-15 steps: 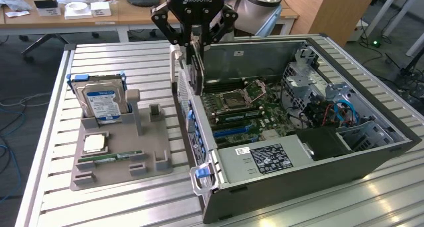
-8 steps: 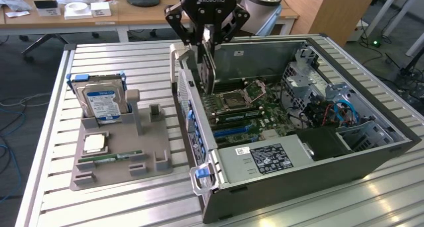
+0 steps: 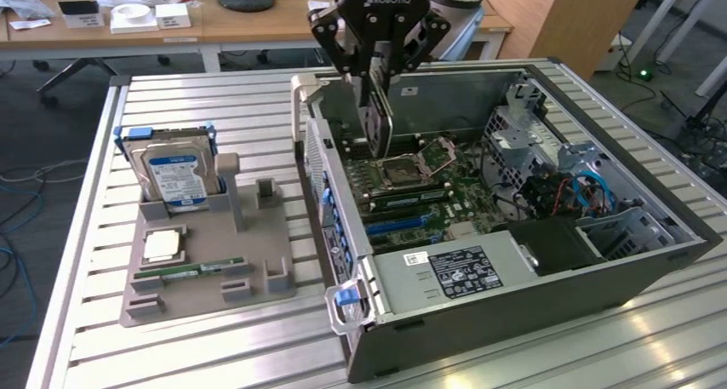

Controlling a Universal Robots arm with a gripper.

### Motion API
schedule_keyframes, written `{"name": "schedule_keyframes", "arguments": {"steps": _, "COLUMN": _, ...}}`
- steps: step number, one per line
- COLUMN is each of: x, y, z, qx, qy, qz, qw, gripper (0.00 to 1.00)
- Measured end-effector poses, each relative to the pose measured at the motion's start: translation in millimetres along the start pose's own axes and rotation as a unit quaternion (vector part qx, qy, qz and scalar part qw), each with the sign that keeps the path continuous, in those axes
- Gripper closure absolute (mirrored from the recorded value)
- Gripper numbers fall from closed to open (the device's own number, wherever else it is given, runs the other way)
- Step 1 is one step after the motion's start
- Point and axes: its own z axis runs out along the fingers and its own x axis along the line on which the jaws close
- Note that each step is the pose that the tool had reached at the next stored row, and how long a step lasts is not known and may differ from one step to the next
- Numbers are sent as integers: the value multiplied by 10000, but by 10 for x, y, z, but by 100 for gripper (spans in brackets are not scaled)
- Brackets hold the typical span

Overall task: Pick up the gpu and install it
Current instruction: 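Pick up the gpu and move the gpu toward the slot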

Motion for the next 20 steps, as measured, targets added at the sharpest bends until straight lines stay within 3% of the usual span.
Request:
{"name": "schedule_keyframes", "arguments": {"steps": 9, "x": -271, "y": 23, "z": 7, "qx": 0, "qy": 0, "qz": 0, "qw": 10000, "gripper": 73}}
{"name": "schedule_keyframes", "arguments": {"steps": 20, "x": -530, "y": 42, "z": 15, "qx": 0, "qy": 0, "qz": 0, "qw": 10000, "gripper": 73}}
